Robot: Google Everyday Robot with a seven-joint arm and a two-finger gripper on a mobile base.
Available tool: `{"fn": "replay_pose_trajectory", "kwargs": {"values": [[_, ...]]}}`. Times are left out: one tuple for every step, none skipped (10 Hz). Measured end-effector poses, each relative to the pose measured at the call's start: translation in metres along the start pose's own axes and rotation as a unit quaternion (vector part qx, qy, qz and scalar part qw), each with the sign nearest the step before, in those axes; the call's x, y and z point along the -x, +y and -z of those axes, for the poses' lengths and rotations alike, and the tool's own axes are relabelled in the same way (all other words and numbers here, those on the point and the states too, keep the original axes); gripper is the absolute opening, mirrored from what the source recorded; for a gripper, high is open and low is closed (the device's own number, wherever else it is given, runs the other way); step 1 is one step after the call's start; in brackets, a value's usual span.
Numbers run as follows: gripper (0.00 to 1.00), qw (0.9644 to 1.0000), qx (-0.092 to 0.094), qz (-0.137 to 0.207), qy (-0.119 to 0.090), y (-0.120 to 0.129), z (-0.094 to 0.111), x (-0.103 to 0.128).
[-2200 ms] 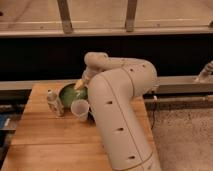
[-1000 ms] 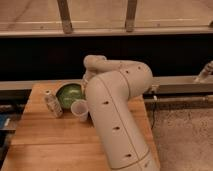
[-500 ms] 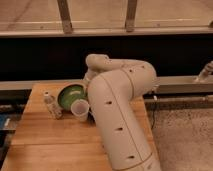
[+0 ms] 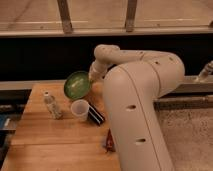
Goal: Pick up the ceramic bowl
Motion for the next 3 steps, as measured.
{"fn": "replay_pose_trajectory", "kwargs": {"values": [[0.00, 0.9994, 0.001, -0.013, -0.033, -0.007, 0.024, 0.007], [0.00, 0.9985, 0.002, -0.023, -0.050, -0.013, 0.038, 0.009], [0.00, 0.9975, 0.003, -0.030, -0.064, -0.018, 0.048, 0.011]]}}
